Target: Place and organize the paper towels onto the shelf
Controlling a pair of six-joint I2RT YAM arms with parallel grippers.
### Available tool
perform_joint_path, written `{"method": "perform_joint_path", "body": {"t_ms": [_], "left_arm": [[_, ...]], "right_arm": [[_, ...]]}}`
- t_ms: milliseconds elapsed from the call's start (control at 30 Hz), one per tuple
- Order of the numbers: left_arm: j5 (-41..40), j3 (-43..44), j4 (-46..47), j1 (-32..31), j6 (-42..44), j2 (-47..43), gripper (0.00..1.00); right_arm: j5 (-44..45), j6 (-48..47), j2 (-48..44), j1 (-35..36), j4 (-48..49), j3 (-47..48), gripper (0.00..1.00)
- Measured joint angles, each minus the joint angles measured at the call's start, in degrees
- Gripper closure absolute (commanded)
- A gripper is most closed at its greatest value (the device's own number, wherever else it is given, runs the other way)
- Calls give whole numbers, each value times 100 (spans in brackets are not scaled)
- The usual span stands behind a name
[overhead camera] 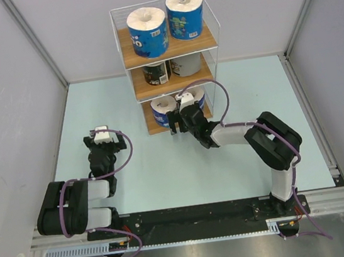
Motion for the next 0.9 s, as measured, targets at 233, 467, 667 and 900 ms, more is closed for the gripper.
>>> {"method": "perform_joint_path", "body": {"t_ms": [233, 467, 667, 900], "left_arm": [[-70, 0, 0, 0, -11, -2, 0], [-535, 544, -1598, -7, -299, -1115, 0], [-490, 1462, -3233, -28, -1032, -2081, 0], [-933, 1484, -4979, -24, -2643, -3222, 0]], "right_arm": [[-372, 48, -1086, 511, -1075, -101, 0], [-802, 197, -2911, 671, -1606, -739, 0], [-741, 389, -3941, 509, -2210, -1217, 0], [-662, 966, -5082, -605, -3012, -1427, 3]]}}
